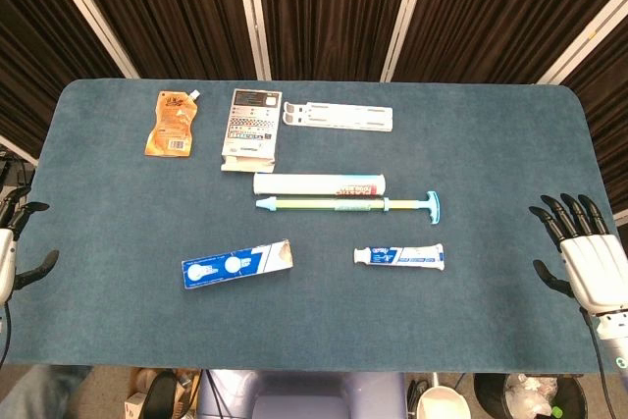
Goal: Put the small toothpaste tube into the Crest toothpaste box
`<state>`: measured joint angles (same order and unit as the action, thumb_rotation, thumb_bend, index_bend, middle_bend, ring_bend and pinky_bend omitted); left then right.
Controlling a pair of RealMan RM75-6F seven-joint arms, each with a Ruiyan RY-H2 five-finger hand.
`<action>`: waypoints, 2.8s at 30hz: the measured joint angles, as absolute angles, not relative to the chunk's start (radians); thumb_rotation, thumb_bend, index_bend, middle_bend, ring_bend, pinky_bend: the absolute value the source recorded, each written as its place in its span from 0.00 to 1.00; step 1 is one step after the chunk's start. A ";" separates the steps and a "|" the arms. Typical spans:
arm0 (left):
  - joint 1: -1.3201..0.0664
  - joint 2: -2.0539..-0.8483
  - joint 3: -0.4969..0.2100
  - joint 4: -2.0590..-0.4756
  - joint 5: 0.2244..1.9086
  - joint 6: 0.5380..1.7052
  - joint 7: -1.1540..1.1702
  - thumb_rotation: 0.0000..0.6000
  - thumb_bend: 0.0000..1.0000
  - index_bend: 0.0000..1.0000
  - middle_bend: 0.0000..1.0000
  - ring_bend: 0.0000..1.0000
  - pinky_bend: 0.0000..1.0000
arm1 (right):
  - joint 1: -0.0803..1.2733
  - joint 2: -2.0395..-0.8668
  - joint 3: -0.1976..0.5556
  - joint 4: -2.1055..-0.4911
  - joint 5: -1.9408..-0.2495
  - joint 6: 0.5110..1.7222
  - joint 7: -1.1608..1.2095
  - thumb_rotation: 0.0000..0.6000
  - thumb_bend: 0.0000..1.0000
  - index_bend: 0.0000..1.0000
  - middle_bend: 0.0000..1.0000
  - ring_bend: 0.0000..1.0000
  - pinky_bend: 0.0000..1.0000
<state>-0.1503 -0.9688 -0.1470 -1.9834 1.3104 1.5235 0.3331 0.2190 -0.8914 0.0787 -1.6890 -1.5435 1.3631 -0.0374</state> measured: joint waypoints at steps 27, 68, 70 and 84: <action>-0.209 -1.333 -0.105 -2.002 1.266 1.494 0.623 1.00 0.21 0.28 0.23 0.06 0.17 | 0.218 -0.893 0.070 -1.718 -1.529 1.348 -0.071 1.00 0.31 0.18 0.12 0.06 0.03; -0.246 -1.779 -0.060 -1.629 1.314 1.479 0.753 1.00 0.18 0.29 0.18 0.05 0.17 | 0.190 -0.907 0.048 -1.622 -1.541 1.362 0.022 1.00 0.31 0.18 0.12 0.07 0.03; -0.250 -1.796 -0.066 -1.615 1.306 1.473 0.758 1.00 0.18 0.29 0.18 0.05 0.17 | 0.191 -0.904 0.048 -1.623 -1.542 1.361 0.020 1.00 0.31 0.18 0.12 0.07 0.03; -0.286 -1.936 -0.125 -1.456 1.277 1.449 0.758 1.00 0.18 0.31 0.21 0.05 0.17 | 0.189 -0.904 0.039 -1.611 -1.537 1.346 0.025 1.00 0.31 0.18 0.12 0.07 0.03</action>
<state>-0.2855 -1.9356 -0.1251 -1.4556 1.2769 1.4493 0.7579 0.1886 -0.9041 0.0392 -1.6115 -1.5371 1.3461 0.0254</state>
